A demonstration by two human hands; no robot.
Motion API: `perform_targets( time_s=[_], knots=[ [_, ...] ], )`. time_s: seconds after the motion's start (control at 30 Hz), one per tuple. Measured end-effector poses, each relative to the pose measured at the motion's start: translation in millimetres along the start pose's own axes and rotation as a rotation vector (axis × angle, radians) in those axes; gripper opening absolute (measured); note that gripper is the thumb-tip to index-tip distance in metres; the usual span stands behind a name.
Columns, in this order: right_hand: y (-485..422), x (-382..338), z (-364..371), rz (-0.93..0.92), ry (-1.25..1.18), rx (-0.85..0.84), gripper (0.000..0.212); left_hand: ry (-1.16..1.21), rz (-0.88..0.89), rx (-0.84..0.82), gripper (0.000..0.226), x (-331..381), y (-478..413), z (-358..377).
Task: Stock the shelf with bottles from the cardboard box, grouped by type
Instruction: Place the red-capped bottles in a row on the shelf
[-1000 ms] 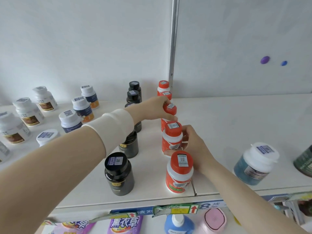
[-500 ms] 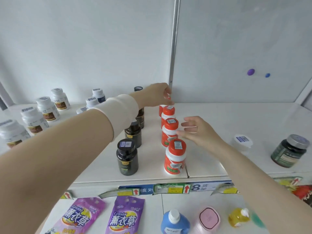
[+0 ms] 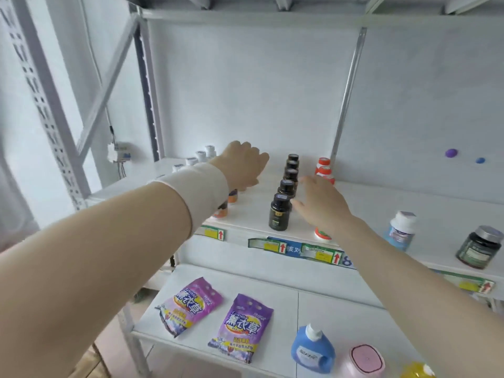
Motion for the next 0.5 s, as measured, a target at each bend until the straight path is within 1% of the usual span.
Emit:
perform_targets(
  time_s=[0.07,0.13,0.23,0.3,0.4,0.5],
  knots=[
    [3,-47,9,-0.061,0.085,-0.002,0.043,-0.051,-0.059,-0.028,0.033,-28,31,18],
    [2,-97,21,-0.13,0.133,-0.017,0.043,-0.085,-0.107,-0.069,0.038,-59,63,41],
    [-6,-178,40,-0.236,0.135,-0.029,0.039,-0.096,-0.17,-0.134,0.039,-110,112,83],
    [-13,-240,59,-0.315,0.144,-0.049,0.041,-0.102,-0.211,-0.179,0.04,-147,146,115],
    [-25,-337,95,-0.435,0.161,-0.083,0.047,-0.104,-0.293,-0.276,0.04,-209,201,176],
    [-37,-430,142,-0.53,0.185,-0.125,0.046,-0.008,-0.39,-0.357,0.039,-267,257,254]
  ],
)
Point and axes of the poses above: each hand's wrist, its own y-axis away from the middle knuckle, its own z-axis out of the palm, x = y × z, the point moved 10 cm from there along -y, towards the middle knuckle, and after that the axes turned 15 degrees about -x, right-handed, at the moved point
